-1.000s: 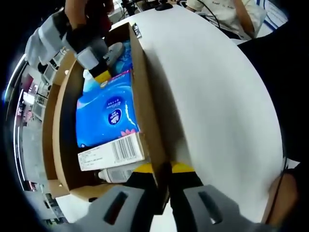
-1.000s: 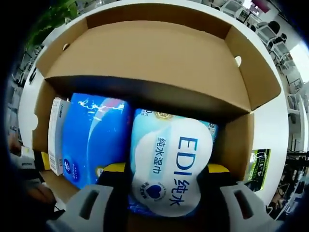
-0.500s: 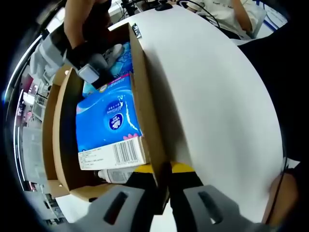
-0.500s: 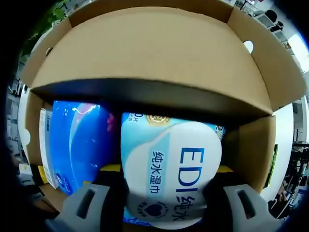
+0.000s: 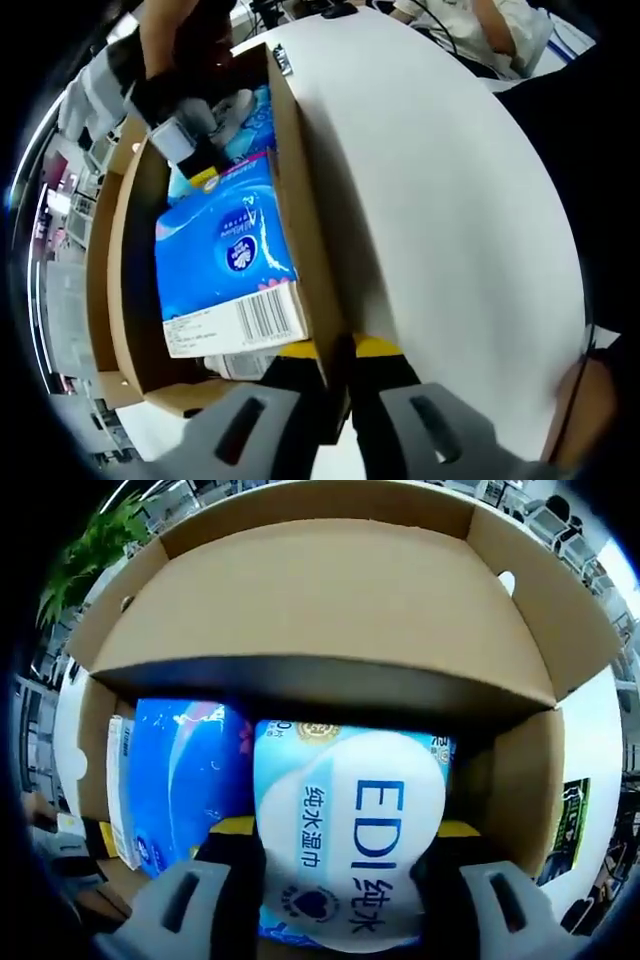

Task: Operate the shoe box by opening the lid, removing the specified soft item, and placing it in the target area until the item is outside and the box remains undamaged.

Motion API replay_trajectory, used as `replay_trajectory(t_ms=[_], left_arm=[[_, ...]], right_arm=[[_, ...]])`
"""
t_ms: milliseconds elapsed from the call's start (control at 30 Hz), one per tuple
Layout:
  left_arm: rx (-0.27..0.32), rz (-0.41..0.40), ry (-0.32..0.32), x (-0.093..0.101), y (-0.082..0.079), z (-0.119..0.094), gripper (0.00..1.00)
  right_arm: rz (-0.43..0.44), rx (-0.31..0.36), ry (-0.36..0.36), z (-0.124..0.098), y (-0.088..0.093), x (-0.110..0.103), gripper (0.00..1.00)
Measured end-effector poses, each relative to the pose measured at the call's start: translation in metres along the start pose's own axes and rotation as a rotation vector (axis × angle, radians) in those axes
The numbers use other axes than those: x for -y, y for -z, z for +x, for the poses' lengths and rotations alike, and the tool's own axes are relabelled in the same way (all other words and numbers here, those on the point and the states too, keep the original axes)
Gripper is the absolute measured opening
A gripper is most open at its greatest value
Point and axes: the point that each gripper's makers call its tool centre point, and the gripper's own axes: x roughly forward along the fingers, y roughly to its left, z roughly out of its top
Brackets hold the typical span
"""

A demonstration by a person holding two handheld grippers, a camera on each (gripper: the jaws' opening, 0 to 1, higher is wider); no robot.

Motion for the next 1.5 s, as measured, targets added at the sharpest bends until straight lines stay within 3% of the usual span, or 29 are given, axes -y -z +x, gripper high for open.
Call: replay_trajectory(t_ms=[467,900,1500], left_arm=[[-0.010,-0.007,0.001,-0.002,0.000,0.001,0.06],[-0.021,-0.019,0.006,-0.003,0.001,0.002,0.06],[-0.019,-0.012,0.001,-0.001,0.002,0.001,0.06]], right_arm=[[-0.004,-0.072,0.027,0.008,0.006,-0.001,0.70],[-0.009,-0.066,0.046,0.005,0.018,-0.004,0.70],[-0.013,-0.092,0.045,0.006,0.011,-0.003,0.68]])
